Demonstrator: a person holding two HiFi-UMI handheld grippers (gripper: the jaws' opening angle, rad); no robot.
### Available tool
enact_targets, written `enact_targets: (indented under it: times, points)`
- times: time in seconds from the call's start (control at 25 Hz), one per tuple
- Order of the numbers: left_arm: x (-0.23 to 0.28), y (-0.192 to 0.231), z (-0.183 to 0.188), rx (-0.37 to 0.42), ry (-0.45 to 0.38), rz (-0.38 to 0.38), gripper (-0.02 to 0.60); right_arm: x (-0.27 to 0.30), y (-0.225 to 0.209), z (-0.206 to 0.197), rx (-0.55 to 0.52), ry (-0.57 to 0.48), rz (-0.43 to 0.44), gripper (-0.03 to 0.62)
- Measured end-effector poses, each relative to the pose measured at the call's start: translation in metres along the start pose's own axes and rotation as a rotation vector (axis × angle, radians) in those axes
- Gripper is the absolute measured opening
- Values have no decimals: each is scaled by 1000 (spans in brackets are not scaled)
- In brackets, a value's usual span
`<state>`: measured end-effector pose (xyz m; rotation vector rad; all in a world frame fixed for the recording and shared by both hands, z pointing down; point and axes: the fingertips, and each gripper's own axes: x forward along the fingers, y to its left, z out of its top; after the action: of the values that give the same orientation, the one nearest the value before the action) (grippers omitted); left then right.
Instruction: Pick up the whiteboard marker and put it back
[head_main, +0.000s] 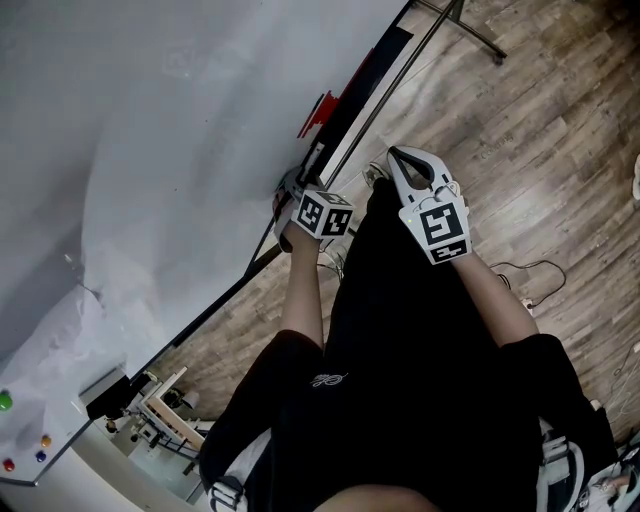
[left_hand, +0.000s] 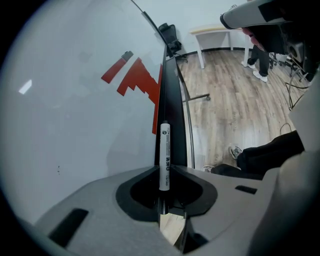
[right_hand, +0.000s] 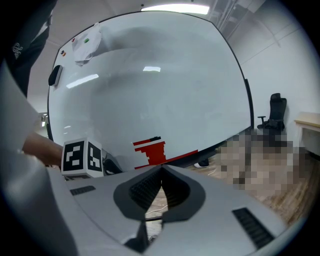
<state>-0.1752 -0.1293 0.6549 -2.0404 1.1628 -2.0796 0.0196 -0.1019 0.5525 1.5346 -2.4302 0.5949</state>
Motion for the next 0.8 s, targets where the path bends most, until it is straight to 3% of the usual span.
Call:
enact_targets:
  times: [0.4,0.8]
  points:
    - [-11,-6,-3,-114,-73,-46,64,-8,-3,4,-27,-1,0,3]
    - [-42,-2,7,-227,-236,-22,64,-8,15,9,-48,-6,50,3]
